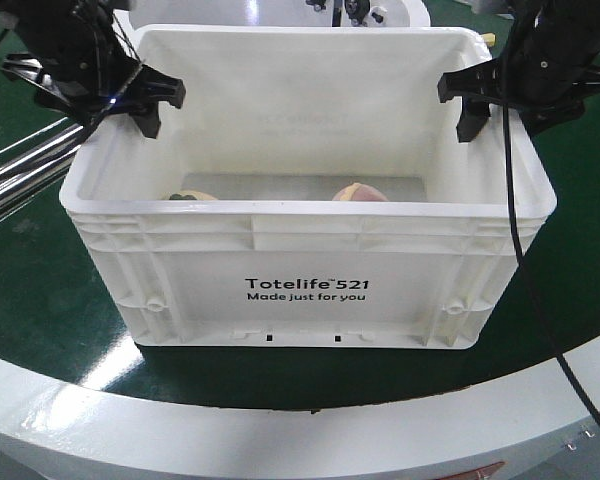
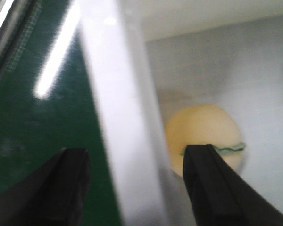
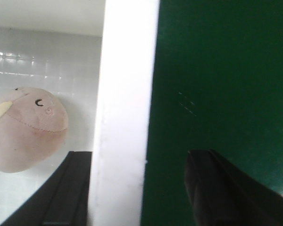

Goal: Place moving items into box and shelve
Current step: 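Close both grippers on the tote's side rims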

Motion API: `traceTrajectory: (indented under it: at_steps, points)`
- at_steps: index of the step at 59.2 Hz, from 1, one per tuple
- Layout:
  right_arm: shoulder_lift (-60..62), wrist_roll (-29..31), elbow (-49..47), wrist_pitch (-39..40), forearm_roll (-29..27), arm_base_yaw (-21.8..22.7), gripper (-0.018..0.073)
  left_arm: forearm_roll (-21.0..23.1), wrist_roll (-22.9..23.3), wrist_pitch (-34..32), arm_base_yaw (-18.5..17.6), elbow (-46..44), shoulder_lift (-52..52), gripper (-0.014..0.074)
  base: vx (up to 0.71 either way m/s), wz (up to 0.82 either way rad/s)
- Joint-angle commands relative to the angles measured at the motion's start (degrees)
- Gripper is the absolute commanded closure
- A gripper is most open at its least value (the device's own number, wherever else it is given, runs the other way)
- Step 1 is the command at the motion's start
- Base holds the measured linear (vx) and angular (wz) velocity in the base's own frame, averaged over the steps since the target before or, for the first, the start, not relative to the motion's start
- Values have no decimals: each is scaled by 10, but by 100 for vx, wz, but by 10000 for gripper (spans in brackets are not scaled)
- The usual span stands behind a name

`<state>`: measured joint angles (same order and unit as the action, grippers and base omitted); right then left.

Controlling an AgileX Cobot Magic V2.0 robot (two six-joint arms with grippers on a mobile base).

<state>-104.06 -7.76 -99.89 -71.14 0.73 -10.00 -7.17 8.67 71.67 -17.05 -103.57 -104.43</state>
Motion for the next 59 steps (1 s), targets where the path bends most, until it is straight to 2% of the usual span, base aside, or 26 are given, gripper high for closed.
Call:
traceTrajectory:
  at_steps: [1, 15, 25, 31, 40, 55, 59]
  points:
    - [26, -7, -13, -25, 15, 3, 137, -18, 3, 2, -1, -11, 34, 74, 0, 0]
    - [26, -5, -13, -22, 16, 3, 209, 13, 5, 2, -1, -11, 32, 74, 0, 0]
    - [26, -5, -13, -27, 16, 3, 243, 14, 5, 0, -1, -11, 31, 76, 0, 0]
    - [26, -5, -13, -27, 16, 3, 279, 14, 5, 0, -1, -11, 31, 106, 0, 0]
    - [26, -5, -13, -27, 16, 3, 358, 14, 5, -1, -1, -11, 31, 227, 0, 0]
    - [26, 1, -13, -27, 19, 3, 529, 14, 5, -22, -1, -11, 31, 597, 0, 0]
    - [26, 8, -13, -27, 19, 3, 573, 14, 5, -23, -1, -11, 31, 605, 0, 0]
